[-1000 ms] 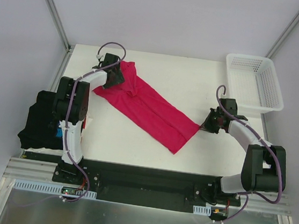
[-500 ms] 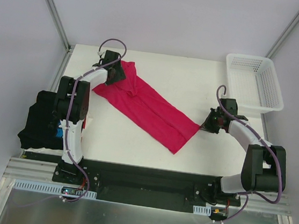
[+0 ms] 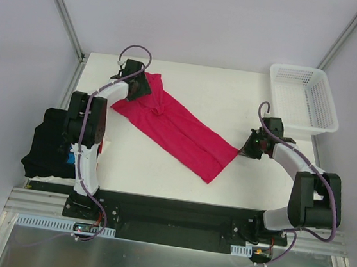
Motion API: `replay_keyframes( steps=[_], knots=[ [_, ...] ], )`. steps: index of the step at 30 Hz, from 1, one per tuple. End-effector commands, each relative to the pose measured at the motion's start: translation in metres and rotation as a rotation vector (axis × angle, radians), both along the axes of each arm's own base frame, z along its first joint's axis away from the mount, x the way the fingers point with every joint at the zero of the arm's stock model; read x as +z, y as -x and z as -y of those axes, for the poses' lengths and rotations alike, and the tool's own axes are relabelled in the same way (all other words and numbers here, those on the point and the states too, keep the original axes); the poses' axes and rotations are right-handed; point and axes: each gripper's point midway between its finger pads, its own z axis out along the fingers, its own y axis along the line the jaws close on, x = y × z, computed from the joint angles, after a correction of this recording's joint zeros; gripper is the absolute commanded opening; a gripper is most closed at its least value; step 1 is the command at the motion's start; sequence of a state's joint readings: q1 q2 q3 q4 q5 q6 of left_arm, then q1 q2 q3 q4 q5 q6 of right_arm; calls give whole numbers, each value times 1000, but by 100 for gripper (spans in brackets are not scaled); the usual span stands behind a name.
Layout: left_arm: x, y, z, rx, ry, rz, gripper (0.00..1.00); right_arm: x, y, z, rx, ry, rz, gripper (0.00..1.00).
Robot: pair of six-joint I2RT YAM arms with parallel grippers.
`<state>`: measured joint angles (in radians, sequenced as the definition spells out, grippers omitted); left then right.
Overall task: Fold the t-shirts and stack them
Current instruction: Rotate the tshirt 90 degrees
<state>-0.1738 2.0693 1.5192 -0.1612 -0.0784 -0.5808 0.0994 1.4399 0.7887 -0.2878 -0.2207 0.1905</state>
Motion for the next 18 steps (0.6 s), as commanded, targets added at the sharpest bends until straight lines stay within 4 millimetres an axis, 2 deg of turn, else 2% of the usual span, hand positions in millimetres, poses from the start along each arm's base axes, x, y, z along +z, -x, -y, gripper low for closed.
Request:
replay_keyframes(
  steps=[1,4,10,18],
  knots=[
    [64,-12,16,-32,42,135,64,3,-7,3,-9,3,13,1],
    [69,-16,18,-41,45,147,64,3,-8,3,-9,3,14,1],
    [69,-24,19,-48,29,147,64,1,-10,2,-9,0,11,1],
    [37,-21,12,-36,-14,90,64,0,-8,4,-9,4,6,1]
  ],
)
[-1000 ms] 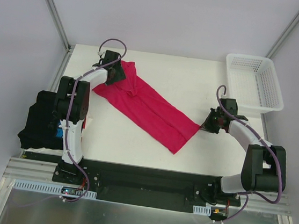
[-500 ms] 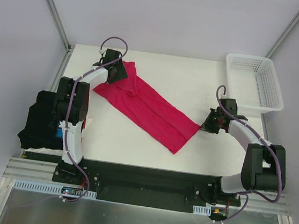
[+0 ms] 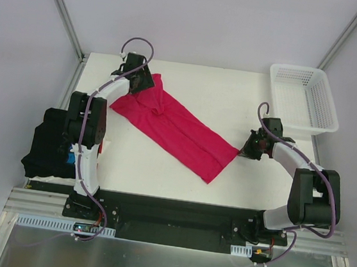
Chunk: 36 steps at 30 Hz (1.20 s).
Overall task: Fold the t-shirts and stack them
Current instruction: Rotate the tshirt 90 degrees
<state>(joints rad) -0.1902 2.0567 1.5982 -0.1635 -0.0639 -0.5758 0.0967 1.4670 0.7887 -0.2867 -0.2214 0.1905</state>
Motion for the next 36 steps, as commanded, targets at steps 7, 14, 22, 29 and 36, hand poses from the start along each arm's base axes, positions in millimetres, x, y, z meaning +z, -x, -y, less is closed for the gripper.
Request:
replay_keyframes(
  steps=[7,14,22,29,36],
  knots=[
    [-11,-1,-7,-2,-56,-17,64,8,-9,5,-12,1,32,1],
    [-24,4,-12,10,-80,-42,64,9,-8,6,-15,2,34,1],
    [-39,11,-22,23,-105,-77,68,10,-8,9,-21,6,40,1],
    [-49,13,-28,28,-116,-98,71,10,-7,9,-21,5,38,1],
    [-58,17,-29,29,-118,-117,68,9,-7,10,-24,7,35,1]
  ],
)
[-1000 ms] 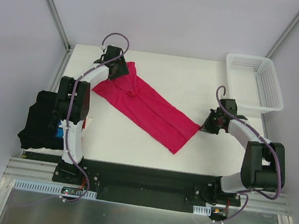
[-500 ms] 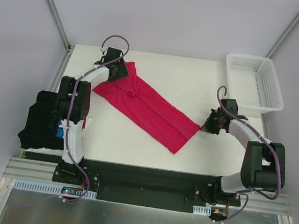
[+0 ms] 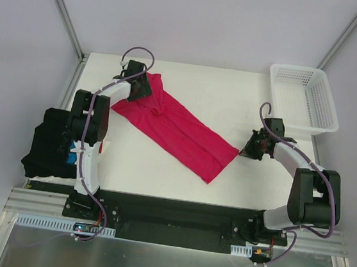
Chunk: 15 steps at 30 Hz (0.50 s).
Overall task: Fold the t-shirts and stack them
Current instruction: Rotate the tshirt 90 degrees
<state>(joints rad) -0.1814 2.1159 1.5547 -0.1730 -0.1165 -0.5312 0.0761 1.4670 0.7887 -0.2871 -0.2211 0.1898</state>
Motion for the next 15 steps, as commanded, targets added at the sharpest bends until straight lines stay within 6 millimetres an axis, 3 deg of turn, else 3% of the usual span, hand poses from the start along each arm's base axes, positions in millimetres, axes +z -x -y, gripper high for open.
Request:
replay_keyframes(
  steps=[1,6,15],
  knots=[
    [-8,2,-10,16,-27,-11,68,8,-5,3,-2,7,34,1],
    [-13,3,-10,13,-26,-16,66,8,-4,3,-3,6,34,1],
    [-5,2,-7,3,-7,1,51,5,-5,3,-2,4,29,1]
  ],
)
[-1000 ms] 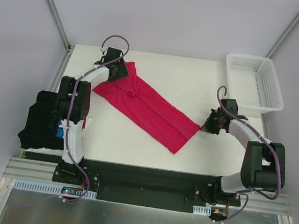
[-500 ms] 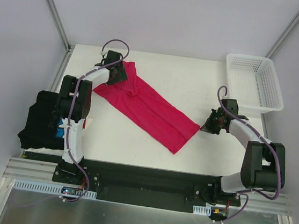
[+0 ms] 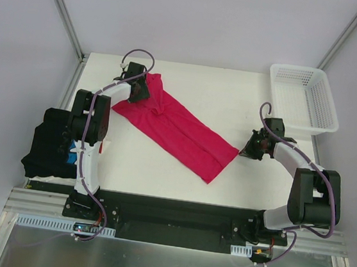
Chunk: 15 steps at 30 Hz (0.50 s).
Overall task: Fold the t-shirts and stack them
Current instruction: Rotate the tshirt 90 degrees
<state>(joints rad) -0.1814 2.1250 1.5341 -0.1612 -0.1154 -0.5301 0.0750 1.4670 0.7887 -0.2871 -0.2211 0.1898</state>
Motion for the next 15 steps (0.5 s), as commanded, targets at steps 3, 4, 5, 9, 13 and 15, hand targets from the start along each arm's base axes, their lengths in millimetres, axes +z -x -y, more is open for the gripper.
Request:
replay_keyframes(
  steps=[3,4,5,9,13,15],
  knots=[
    [9,-2,-5,3,3,21,47,5,-5,2,-1,-1,28,1],
    [10,-2,-5,2,5,24,46,4,-5,2,0,0,27,1],
    [11,-2,-5,2,5,25,45,5,-6,2,-1,-1,30,1],
    [14,0,-5,-1,4,28,27,3,-4,2,-1,-4,25,1],
    [18,0,-6,1,-2,37,27,3,-4,0,4,-11,26,1],
    [20,0,-6,0,-2,40,33,1,-3,0,3,-13,22,1]
  ],
)
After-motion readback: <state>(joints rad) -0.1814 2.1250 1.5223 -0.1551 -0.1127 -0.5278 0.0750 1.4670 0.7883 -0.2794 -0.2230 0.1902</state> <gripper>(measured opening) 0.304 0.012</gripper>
